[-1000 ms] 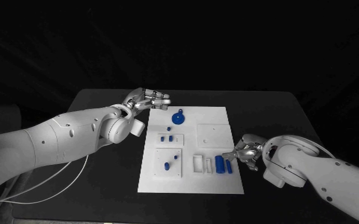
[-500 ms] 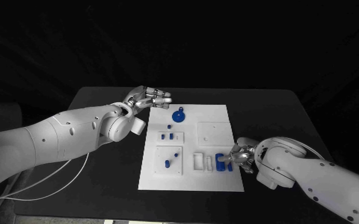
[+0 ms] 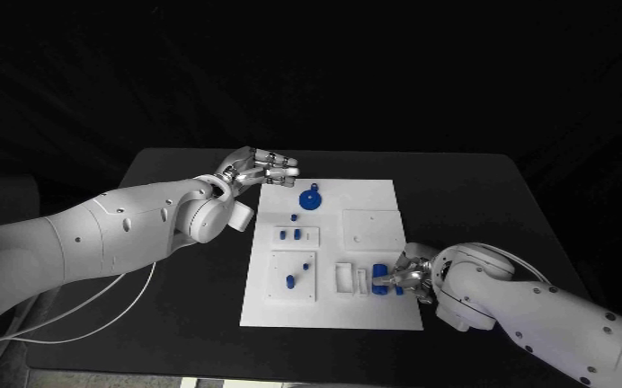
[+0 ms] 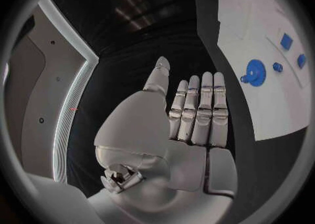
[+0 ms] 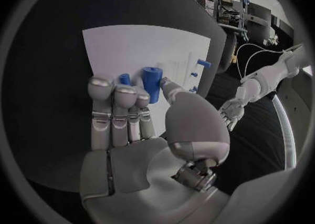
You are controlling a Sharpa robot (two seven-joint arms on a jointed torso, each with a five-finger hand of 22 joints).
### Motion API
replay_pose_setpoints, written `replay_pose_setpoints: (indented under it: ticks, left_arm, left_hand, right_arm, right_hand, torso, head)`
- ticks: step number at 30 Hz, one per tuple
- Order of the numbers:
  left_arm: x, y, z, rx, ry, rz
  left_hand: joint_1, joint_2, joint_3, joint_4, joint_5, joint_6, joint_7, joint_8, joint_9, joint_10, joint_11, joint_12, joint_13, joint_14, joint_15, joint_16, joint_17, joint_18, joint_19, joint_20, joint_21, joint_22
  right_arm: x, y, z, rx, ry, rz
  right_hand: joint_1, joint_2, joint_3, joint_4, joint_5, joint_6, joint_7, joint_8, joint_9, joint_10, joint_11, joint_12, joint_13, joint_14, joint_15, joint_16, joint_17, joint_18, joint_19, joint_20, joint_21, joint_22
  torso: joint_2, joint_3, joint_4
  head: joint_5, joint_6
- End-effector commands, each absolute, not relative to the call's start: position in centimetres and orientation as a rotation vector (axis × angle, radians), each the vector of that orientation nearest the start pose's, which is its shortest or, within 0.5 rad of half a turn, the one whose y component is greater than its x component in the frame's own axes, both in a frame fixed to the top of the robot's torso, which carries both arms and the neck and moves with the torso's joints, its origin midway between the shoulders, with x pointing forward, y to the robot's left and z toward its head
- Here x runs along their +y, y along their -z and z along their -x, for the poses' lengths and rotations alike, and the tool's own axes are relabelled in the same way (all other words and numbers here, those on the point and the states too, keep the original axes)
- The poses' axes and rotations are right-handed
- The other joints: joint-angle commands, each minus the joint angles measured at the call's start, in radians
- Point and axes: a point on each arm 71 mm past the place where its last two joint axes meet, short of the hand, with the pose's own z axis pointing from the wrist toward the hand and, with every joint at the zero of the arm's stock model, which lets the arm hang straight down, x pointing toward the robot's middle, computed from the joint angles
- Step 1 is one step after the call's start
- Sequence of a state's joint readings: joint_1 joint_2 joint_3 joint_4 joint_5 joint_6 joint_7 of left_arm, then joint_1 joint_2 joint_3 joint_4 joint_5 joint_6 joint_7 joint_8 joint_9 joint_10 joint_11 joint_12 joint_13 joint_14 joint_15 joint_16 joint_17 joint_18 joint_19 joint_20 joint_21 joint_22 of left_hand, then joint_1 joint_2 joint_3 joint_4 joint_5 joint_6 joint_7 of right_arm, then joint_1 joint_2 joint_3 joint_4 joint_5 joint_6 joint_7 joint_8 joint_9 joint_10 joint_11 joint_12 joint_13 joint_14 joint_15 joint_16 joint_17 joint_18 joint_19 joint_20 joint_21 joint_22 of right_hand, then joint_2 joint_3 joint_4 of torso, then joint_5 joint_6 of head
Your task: Assemble the parts on the task board
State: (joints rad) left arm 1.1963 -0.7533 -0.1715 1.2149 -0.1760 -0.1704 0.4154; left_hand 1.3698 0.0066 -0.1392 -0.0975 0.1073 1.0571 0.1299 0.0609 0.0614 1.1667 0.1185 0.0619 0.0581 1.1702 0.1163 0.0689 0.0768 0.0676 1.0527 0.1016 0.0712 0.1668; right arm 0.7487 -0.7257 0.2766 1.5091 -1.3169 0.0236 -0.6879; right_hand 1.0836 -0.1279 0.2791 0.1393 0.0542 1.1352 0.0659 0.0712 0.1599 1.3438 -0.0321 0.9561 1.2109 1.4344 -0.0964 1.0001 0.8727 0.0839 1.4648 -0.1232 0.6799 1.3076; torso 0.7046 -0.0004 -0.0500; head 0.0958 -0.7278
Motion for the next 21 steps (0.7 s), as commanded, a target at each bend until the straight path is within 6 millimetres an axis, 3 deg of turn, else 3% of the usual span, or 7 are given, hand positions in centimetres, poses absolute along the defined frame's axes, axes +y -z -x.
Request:
replay_pose_setpoints:
  ticks: [1,16,21]
  left_arm:
    - [24.9,23.8,-51.9,1.583,1.375,0.919]
    - [24.9,24.0,-51.9,1.596,1.359,0.927]
    - [24.9,24.0,-51.9,1.600,1.358,0.929]
  left_hand:
    - [-0.005,0.002,-0.002,0.004,0.001,-0.006,-0.001,0.003,0.001,-0.007,0.001,-0.002,0.001,0.004,-0.001,-0.004,0.002,-0.017,-0.001,0.000,0.003,-0.003]
    - [-0.012,-0.007,0.006,0.014,0.000,-0.011,0.003,0.003,0.001,-0.009,0.002,-0.002,0.001,0.008,-0.002,-0.005,0.003,-0.023,-0.004,-0.003,0.006,-0.012]
    - [-0.012,-0.011,0.011,0.017,0.000,-0.013,0.006,0.003,0.001,-0.010,0.003,-0.002,0.001,0.009,-0.002,-0.004,0.003,-0.023,-0.004,-0.003,0.008,-0.017]
  right_arm:
    - [-18.0,32.5,-42.4,2.319,-0.307,-0.353]
    - [-15.8,34.0,-42.2,2.313,-0.335,-0.352]
    - [-15.3,34.4,-42.0,2.324,-0.348,-0.345]
  right_hand:
    - [-0.002,-0.012,0.003,-0.004,-0.006,-0.008,0.002,-0.007,-0.004,0.004,0.002,-0.006,0.002,0.006,-0.001,-0.006,0.002,-0.020,0.056,0.001,0.005,0.076]
    - [0.004,-0.023,0.008,-0.002,-0.006,-0.015,0.004,-0.008,-0.007,0.004,0.003,-0.011,0.007,0.007,-0.001,-0.010,0.009,-0.019,0.055,0.002,0.010,0.079]
    - [0.021,-0.027,0.006,-0.029,-0.006,-0.032,0.011,-0.008,-0.028,0.002,0.007,-0.011,0.009,0.008,0.002,-0.007,0.017,-0.019,0.055,0.005,0.021,0.083]
  torso:
    - [0.000,-0.0006,0.0003]
    - [0.000,-0.0018,-0.0005]
    - [0.000,-0.0016,-0.0004]
  head:
    - [0.001,-0.001]
    - [0.003,-0.002]
    - [0.003,-0.001]
